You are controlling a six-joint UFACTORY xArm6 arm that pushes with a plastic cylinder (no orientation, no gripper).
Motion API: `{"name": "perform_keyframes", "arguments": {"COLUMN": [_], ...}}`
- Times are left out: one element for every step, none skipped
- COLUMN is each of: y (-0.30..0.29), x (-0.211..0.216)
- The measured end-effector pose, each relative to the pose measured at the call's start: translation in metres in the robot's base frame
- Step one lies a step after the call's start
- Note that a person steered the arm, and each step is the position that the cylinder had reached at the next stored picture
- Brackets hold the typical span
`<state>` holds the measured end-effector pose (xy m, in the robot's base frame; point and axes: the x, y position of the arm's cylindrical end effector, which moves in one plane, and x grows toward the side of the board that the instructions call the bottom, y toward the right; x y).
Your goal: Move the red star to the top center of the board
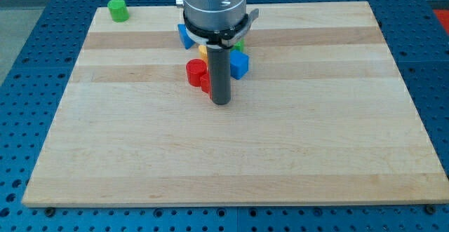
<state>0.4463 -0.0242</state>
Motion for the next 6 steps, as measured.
{"name": "perform_keyframes", "arguments": {"y": [-0.004,-0.011,-0.033,-0.040,-0.036,-0.014], "x": [-0.008,0.004,0.016,-0.006,-0.032,-0.036]}}
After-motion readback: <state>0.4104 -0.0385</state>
